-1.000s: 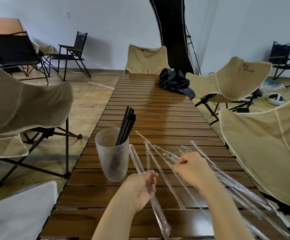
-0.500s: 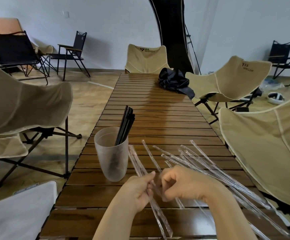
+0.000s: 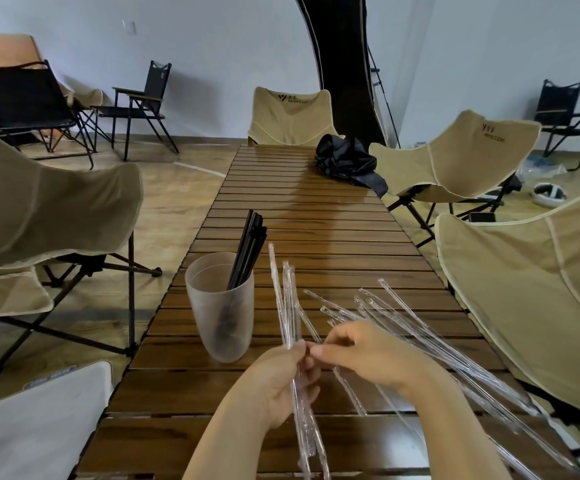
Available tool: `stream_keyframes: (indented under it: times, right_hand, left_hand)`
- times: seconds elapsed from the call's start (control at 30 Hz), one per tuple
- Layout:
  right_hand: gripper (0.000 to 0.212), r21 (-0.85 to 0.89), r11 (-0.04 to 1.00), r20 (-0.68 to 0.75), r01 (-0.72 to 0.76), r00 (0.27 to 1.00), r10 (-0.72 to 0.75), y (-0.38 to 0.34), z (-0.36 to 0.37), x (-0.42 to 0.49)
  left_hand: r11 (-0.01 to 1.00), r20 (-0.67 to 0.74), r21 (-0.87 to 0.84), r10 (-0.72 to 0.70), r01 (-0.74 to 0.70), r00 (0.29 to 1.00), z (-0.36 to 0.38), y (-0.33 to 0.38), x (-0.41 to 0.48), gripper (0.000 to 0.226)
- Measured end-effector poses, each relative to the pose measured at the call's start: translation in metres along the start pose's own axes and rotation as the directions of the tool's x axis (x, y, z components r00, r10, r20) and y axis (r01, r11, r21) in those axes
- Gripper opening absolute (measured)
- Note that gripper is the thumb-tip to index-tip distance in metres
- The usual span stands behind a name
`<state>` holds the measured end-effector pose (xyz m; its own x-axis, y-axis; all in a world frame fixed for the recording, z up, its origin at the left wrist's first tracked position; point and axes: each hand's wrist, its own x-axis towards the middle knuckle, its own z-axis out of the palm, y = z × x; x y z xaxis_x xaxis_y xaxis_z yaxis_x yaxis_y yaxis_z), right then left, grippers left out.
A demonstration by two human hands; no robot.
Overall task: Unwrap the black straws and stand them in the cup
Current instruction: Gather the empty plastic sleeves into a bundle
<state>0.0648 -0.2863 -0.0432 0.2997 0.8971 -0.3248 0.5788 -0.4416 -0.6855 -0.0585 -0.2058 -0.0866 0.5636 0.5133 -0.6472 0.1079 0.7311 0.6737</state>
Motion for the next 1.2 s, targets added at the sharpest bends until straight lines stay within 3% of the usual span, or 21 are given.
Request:
stream_keyframes:
  times: [0.13,0.23,0.3,0.37,0.43,0.47,0.53,0.63,0.77,0.87,1.0,1.13,1.2]
  right_hand:
    - [0.023,0.146,0.989,-0.174,-0.005,0.984,0.03,-0.003,0.011,0.009]
    - [0.021,0.19,0.979,-0.231,0.07,0.973,-0.025,-0.011,0.014,0.011]
    - [0.021,0.184,0.97,-0.287,0.157,0.953,-0.1,-0.022,0.013,0.01]
    - [0.029,0.196,0.945,-0.358,0.261,0.916,-0.179,-0.032,0.01,0.006]
    - [0.033,0.235,0.892,-0.402,0.386,0.874,-0.272,-0.042,0.005,0.0]
    - [0.033,0.259,0.862,-0.41,0.435,0.858,-0.309,-0.046,0.003,-0.003]
    - [0.032,0.281,0.837,-0.424,0.47,0.843,-0.331,-0.052,0.002,-0.009]
    - [0.024,0.233,0.882,-0.432,0.41,0.856,-0.283,-0.055,0.004,-0.01]
    - [0.012,0.223,0.898,-0.429,0.379,0.866,-0.259,-0.053,0.008,-0.008]
    - [0.014,0.239,0.898,-0.438,0.369,0.867,-0.239,-0.052,0.009,-0.007]
    - [0.018,0.218,0.904,-0.461,0.368,0.855,-0.237,-0.048,0.006,-0.006]
    - [0.009,0.168,0.9,-0.429,0.402,0.852,-0.3,-0.042,0.001,-0.005]
    - [0.007,0.144,0.897,-0.41,0.418,0.85,-0.331,-0.039,0.001,-0.003]
  left_hand:
    - [0.987,0.07,0.068,0.142,-0.147,0.987,0.001,0.0,-0.002,0.017]
    - [0.886,0.108,0.282,0.353,-0.369,0.929,0.007,0.0,0.0,0.018]
    - [0.724,0.163,0.348,0.58,-0.596,0.798,0.011,0.002,0.0,0.016]
    - [0.527,0.276,0.237,0.769,-0.816,0.576,0.012,0.004,-0.001,0.016]
    - [0.422,0.326,0.122,0.838,-0.898,0.438,0.015,0.006,-0.005,0.016]
    - [0.398,0.331,0.117,0.848,-0.91,0.414,0.018,0.006,-0.005,0.017]
    - [0.39,0.31,0.202,0.845,-0.898,0.436,0.021,0.003,0.0,0.021]
    - [0.4,0.289,0.34,0.817,-0.851,0.5,0.018,-0.001,0.006,0.021]
    - [0.445,0.278,0.278,0.811,-0.851,0.515,0.013,0.002,-0.004,0.028]
    - [0.448,0.287,0.3,0.799,-0.842,0.528,0.012,0.006,-0.007,0.032]
    - [0.421,0.325,0.377,0.774,-0.825,0.544,0.006,0.011,-0.014,0.053]
    - [0.297,0.358,0.554,0.758,-0.777,0.545,-0.003,0.021,-0.018,0.03]
    - [0.295,0.327,0.615,0.748,-0.731,0.577,-0.009,0.024,-0.017,0.025]
